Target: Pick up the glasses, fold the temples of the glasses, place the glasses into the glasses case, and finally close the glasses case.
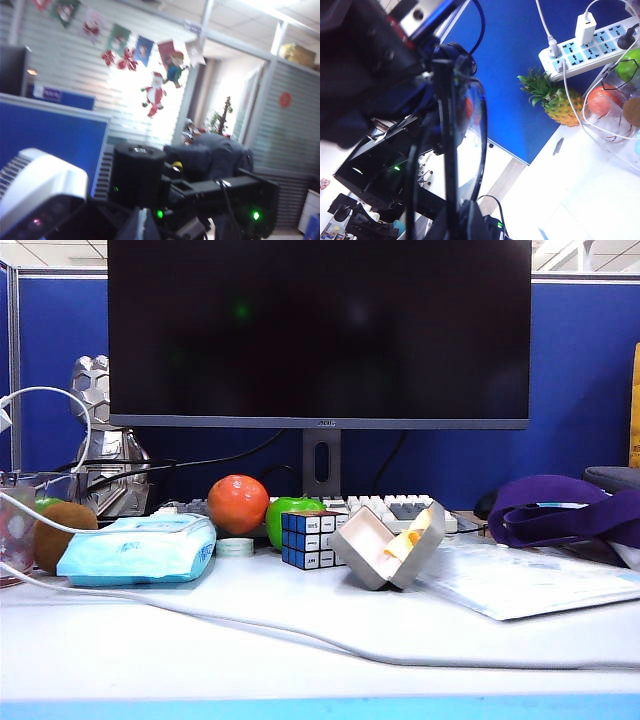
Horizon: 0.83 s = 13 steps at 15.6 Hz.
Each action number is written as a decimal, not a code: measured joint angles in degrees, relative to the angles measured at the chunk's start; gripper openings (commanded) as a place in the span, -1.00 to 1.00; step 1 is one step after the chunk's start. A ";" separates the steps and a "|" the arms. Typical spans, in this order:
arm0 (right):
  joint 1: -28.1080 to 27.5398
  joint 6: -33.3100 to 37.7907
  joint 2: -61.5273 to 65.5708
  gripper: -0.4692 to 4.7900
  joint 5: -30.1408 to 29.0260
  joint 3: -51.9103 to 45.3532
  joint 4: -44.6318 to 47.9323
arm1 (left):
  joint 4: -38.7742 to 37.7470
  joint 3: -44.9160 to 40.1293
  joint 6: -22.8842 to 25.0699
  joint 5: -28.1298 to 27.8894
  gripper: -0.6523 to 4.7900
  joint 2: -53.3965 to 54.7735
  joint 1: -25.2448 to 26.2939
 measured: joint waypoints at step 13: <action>-0.48 16.50 0.11 -0.84 2.14 -0.24 17.79 | -9.73 0.39 9.99 2.43 -0.78 -0.77 -1.66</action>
